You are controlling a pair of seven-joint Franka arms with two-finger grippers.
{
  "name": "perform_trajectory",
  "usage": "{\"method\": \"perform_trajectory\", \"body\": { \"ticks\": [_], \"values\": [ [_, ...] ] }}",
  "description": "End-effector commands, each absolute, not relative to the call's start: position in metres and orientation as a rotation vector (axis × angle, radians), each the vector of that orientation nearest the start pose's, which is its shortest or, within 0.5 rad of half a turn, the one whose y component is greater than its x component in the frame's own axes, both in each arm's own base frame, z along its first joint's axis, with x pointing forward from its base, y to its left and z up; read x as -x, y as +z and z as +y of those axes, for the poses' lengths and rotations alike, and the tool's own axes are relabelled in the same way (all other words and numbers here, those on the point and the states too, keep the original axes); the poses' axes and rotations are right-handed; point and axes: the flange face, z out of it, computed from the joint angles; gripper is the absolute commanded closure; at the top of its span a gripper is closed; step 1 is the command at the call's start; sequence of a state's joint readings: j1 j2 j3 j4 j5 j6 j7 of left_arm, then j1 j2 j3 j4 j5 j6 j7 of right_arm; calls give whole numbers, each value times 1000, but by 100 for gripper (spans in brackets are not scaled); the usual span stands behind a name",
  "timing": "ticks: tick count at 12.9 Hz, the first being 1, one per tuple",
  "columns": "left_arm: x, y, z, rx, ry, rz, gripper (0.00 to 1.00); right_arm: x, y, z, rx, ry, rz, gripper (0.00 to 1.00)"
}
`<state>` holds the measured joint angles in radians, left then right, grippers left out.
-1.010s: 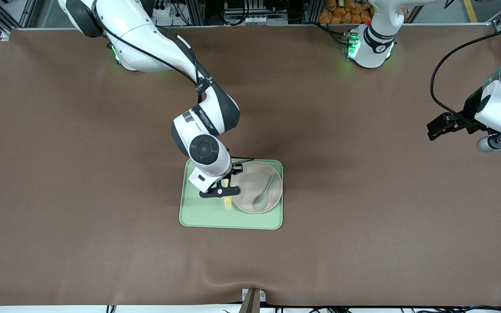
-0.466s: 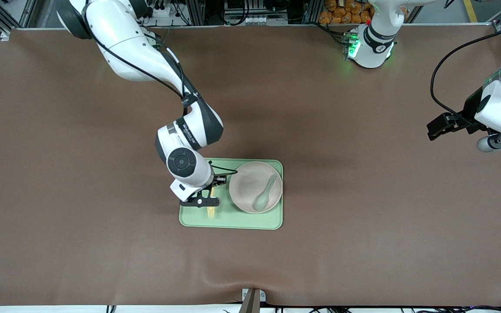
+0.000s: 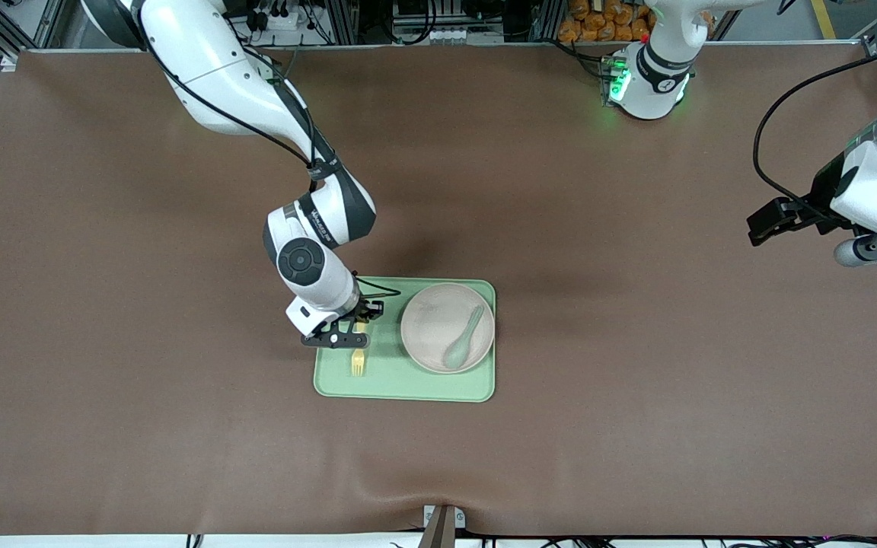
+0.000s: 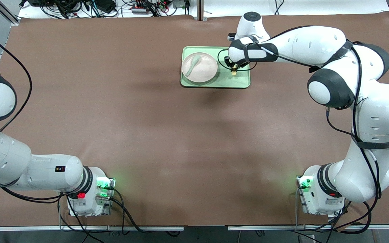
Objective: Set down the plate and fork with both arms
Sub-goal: 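Move the fork beside the plate on the tray with the right gripper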
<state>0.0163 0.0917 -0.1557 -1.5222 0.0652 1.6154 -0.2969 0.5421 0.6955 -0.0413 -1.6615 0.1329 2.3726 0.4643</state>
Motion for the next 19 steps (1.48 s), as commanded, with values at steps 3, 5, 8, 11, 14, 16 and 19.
{"method": "perform_trajectory", "body": {
  "ticks": [3,5,8,11,14,16,19],
  "values": [
    [-581,598,-71,3097,-21,-240,0,-600,210,305,3073,23,76,100],
    [-581,598,-71,3097,-21,-242,0,-599,206,305,3075,26,77,100],
    [-581,598,-71,3097,-21,-240,0,-597,197,303,3082,50,80,100],
    [-581,598,-71,3097,-21,-242,0,-593,191,302,3083,49,80,100],
    [-581,598,-72,3097,-21,-240,0,-593,188,302,3086,55,80,100],
    [-581,598,-72,3097,-21,-240,0,-591,188,305,3088,62,70,73],
    [-581,599,-71,3097,-23,-242,0,-590,189,308,3086,58,65,0]
  ]
}}
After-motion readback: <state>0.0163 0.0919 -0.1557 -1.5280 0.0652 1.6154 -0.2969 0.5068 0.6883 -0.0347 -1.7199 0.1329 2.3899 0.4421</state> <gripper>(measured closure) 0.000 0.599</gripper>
